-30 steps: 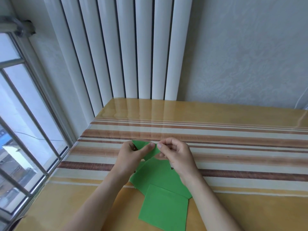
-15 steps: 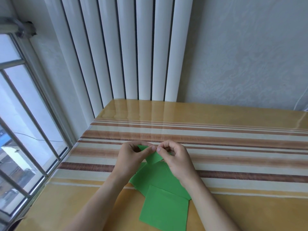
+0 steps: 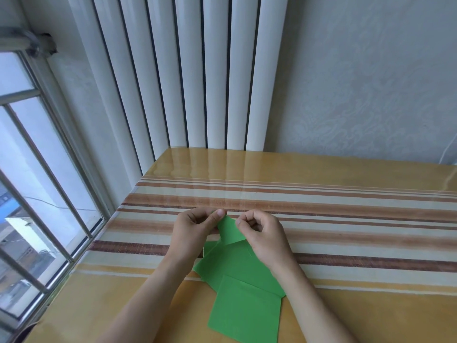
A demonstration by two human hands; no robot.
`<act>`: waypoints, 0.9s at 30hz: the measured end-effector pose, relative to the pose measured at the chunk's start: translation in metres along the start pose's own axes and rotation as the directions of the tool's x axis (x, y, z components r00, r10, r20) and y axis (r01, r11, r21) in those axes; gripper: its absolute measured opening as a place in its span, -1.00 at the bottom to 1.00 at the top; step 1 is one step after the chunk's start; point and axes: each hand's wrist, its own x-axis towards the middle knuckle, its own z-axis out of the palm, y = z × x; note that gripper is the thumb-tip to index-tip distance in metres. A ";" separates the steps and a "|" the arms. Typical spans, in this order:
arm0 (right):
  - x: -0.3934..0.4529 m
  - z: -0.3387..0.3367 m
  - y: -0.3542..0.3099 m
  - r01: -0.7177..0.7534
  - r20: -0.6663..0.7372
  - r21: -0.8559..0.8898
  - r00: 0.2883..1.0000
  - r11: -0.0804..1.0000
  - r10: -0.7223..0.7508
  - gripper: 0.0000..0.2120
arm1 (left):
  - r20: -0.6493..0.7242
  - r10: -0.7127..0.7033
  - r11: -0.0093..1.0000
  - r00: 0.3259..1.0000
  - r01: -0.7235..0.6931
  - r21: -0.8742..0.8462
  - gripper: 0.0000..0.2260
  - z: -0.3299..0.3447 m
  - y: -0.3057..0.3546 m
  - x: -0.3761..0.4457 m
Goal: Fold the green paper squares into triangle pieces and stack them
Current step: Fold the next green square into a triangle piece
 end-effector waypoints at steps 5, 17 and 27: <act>-0.001 0.002 -0.002 0.054 0.040 -0.031 0.998 0.998 -0.052 -0.89 | 0.116 0.006 0.996 0.993 -0.015 0.082 -0.81 0.000 -0.003 -0.001; -0.001 -0.003 -0.007 -0.006 0.031 -0.061 0.999 0.998 0.008 -0.86 | -0.098 -0.003 0.999 0.995 0.007 0.035 -0.83 -0.007 0.000 0.003; -0.002 -0.010 -0.012 -0.050 0.045 -0.081 0.998 0.995 0.054 -0.86 | -0.214 -0.070 0.998 0.974 0.068 -0.016 -0.85 -0.009 0.000 0.008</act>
